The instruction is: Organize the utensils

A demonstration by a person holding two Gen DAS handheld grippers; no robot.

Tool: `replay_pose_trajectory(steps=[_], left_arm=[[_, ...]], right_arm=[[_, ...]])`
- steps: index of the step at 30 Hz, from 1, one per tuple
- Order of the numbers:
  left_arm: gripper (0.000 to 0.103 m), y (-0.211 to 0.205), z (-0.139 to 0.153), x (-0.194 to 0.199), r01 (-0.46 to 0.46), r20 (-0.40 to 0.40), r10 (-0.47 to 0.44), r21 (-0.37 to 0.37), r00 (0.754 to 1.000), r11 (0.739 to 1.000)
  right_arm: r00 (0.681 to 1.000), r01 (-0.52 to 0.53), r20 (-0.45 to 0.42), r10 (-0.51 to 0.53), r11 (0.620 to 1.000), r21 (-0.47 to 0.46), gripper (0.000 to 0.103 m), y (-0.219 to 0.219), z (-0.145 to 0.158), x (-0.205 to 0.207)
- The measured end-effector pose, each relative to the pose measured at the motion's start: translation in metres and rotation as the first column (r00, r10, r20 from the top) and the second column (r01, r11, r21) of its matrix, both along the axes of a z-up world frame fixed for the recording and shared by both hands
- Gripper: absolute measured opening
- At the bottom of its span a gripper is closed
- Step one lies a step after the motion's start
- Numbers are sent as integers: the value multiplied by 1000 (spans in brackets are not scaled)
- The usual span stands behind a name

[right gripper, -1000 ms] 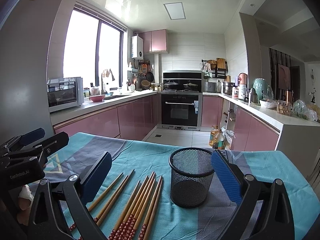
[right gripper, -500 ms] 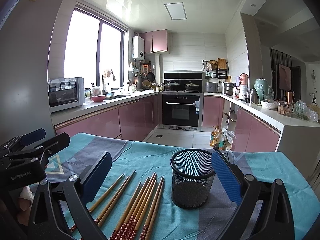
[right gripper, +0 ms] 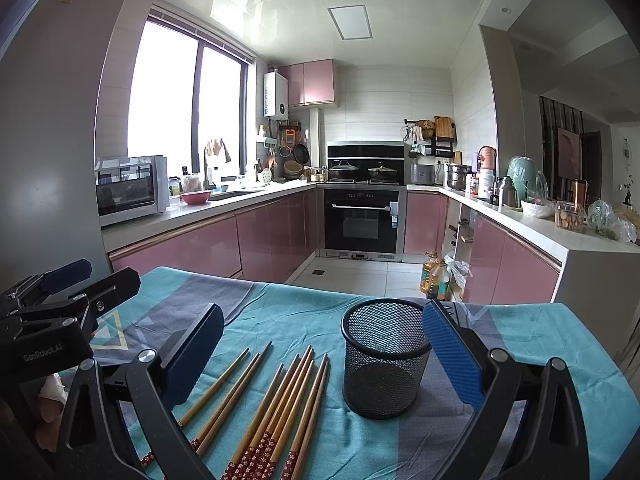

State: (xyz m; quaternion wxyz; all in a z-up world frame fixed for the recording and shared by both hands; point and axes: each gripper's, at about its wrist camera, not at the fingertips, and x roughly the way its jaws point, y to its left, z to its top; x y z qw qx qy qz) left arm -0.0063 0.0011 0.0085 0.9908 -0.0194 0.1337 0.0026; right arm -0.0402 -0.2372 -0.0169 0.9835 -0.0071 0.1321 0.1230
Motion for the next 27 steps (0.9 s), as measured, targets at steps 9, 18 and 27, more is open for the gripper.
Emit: replay_pose_trajectory(steps=[9, 18, 27], left_arm=[[97, -1, -2, 3, 4, -9, -4, -2, 1000, 1000], [97, 1, -3, 5, 6, -21, -7, -5, 1000, 1000], [97, 2, -6, 8, 10, -34, -10, -4, 999, 1000]], right_arm=[[1000, 3, -10, -3, 1000, 6, 96, -2, 0, -1], [1000, 6, -15, -6, 1000, 10, 96, -6, 1, 3], [1000, 10, -24, -10, 1000, 13, 96, -7, 0, 6]])
